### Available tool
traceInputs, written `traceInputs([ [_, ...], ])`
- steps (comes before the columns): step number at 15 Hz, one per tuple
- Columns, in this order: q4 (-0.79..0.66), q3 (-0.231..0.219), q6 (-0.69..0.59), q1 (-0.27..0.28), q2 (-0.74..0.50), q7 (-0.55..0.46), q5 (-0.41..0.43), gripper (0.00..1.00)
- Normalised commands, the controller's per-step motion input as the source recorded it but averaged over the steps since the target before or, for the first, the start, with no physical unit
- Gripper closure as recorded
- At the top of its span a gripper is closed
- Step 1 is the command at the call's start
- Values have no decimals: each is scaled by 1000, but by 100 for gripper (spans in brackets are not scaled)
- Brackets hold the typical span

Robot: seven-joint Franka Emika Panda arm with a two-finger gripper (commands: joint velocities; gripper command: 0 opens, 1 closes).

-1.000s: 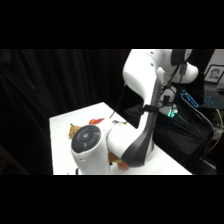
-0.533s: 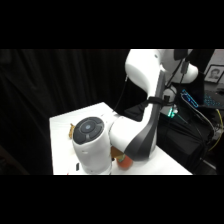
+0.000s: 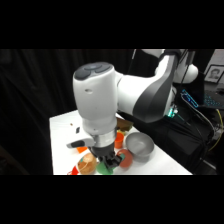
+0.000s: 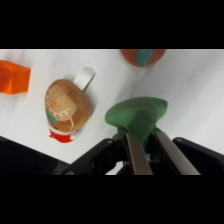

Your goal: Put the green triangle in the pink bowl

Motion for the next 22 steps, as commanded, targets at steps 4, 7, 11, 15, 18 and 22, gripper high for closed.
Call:
traceInputs([
  [4,-592,-10,37,-215,-649,-94,220,95],
  [7,-507,-80,78,-231,-534,-182,241,95],
  [11,-400,-131,112,-216,-386,-246,233,95],
  [15,-327,-139,133,-196,-302,-282,256,95],
  [18,-259,-113,154,-148,-211,-257,260,95],
  [22,-192,-70,223,-104,-92,-228,276,95],
])
